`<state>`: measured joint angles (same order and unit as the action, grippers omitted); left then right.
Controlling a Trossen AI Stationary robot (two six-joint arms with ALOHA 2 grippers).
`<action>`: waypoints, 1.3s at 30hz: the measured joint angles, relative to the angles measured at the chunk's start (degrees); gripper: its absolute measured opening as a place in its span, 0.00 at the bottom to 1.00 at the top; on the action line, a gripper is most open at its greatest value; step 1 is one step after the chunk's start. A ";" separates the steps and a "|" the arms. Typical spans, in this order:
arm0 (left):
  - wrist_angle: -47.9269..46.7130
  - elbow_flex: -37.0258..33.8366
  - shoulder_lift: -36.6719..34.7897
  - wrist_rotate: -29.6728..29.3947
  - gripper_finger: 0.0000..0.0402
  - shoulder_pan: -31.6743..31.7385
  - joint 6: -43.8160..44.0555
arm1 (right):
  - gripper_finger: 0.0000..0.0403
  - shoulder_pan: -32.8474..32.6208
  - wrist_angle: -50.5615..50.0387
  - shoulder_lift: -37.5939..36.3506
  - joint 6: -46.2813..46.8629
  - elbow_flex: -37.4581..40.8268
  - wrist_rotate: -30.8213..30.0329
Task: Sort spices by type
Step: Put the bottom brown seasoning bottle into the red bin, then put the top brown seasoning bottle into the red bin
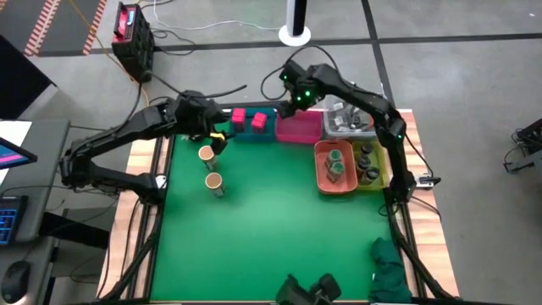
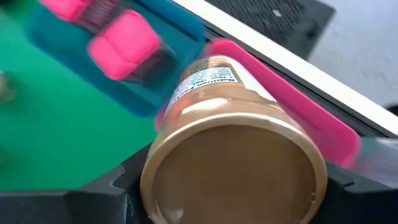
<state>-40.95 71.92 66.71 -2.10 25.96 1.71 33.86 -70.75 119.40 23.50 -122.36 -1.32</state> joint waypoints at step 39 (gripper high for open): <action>-17.11 0.00 0.70 0.69 0.71 5.48 3.20 | 0.84 2.42 -3.52 5.81 -12.13 -6.74 -0.47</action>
<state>-58.06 71.92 67.41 -1.41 31.43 4.90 36.28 -74.26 125.21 11.37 -129.10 -1.79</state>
